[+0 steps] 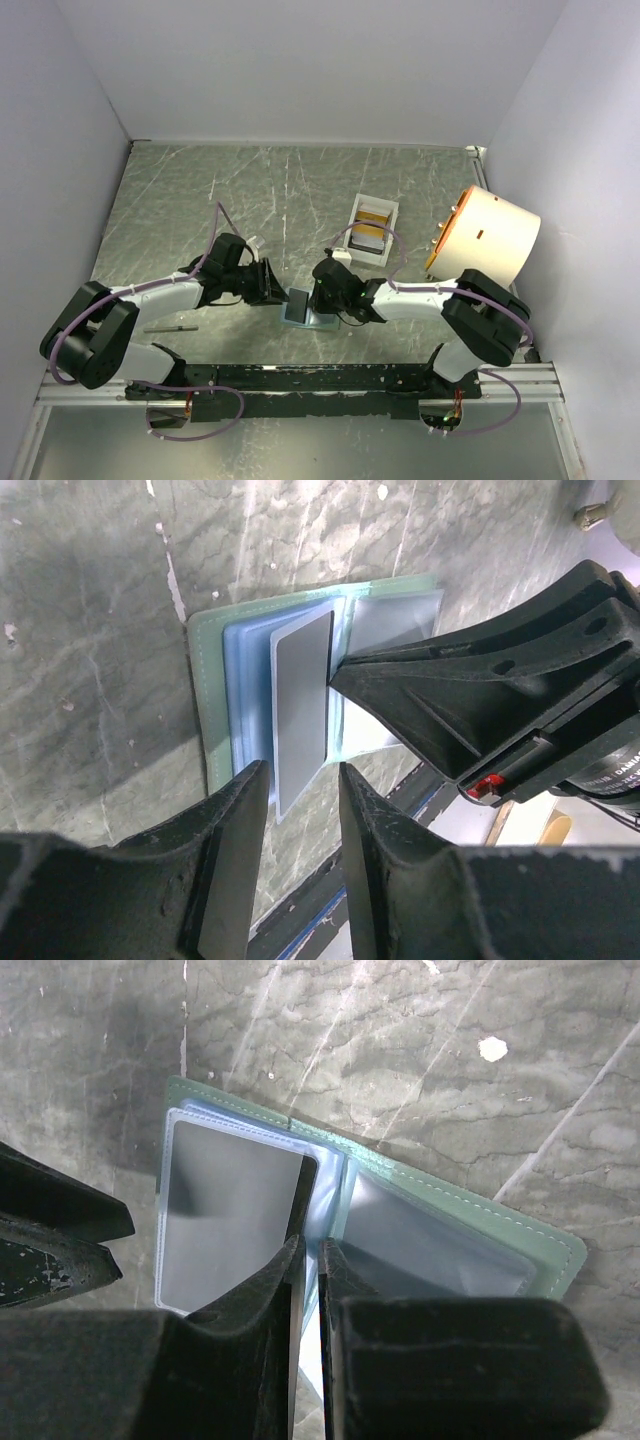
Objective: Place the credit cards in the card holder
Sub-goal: Turn over the card slot in the card holder.
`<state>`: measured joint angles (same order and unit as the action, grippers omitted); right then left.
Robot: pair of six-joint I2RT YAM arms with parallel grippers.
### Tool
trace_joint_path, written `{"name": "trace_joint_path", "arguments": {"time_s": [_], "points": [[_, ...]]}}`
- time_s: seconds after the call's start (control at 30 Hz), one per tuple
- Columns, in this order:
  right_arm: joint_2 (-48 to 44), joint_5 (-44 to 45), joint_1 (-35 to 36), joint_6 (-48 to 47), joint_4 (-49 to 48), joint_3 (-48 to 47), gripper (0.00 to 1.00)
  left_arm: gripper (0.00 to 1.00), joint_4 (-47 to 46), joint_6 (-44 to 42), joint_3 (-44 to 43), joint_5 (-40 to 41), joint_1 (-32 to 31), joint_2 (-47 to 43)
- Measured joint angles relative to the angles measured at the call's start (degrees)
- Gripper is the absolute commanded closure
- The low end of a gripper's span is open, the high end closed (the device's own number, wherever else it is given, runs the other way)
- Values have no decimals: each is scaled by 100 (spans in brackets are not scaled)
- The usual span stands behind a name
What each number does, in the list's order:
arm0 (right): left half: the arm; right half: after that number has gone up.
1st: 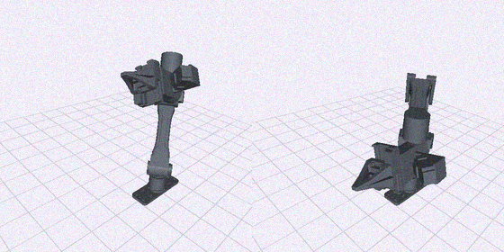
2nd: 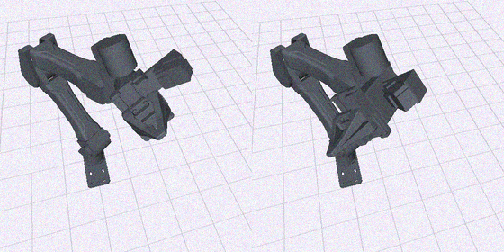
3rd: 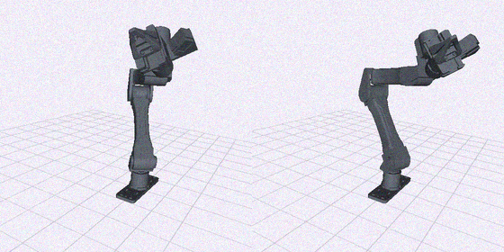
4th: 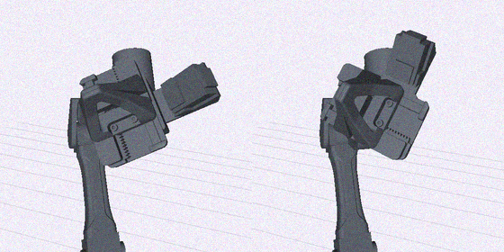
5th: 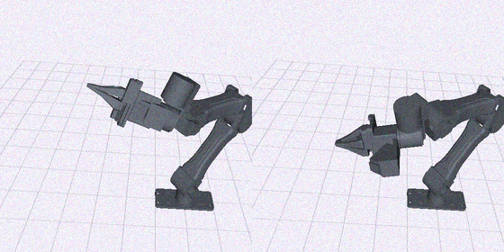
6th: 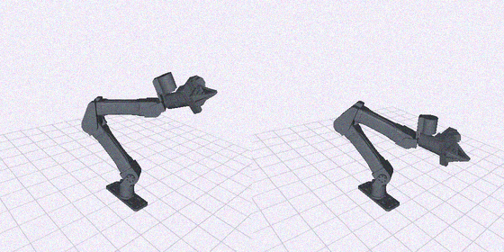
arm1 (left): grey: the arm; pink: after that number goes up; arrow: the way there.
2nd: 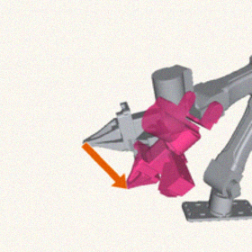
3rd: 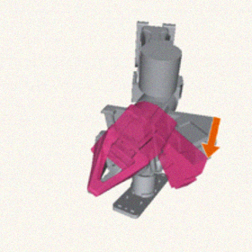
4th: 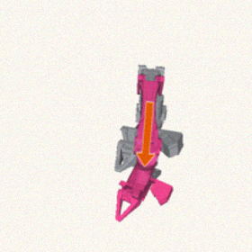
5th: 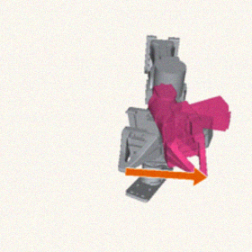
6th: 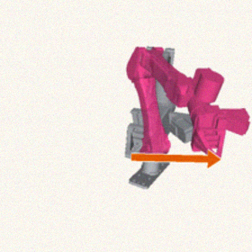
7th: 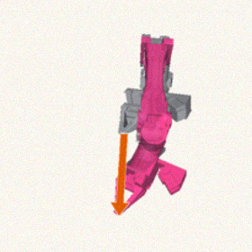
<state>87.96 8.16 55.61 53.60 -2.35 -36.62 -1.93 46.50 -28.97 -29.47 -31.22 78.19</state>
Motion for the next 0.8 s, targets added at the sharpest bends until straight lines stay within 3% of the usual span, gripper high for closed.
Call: {"name": "trace_joint_path", "arguments": {"time_s": [0.8], "points": [[17, -2, 0, 44, -210, 87, 91, 55, -920, 221, 90, -319, 0, 542]]}}
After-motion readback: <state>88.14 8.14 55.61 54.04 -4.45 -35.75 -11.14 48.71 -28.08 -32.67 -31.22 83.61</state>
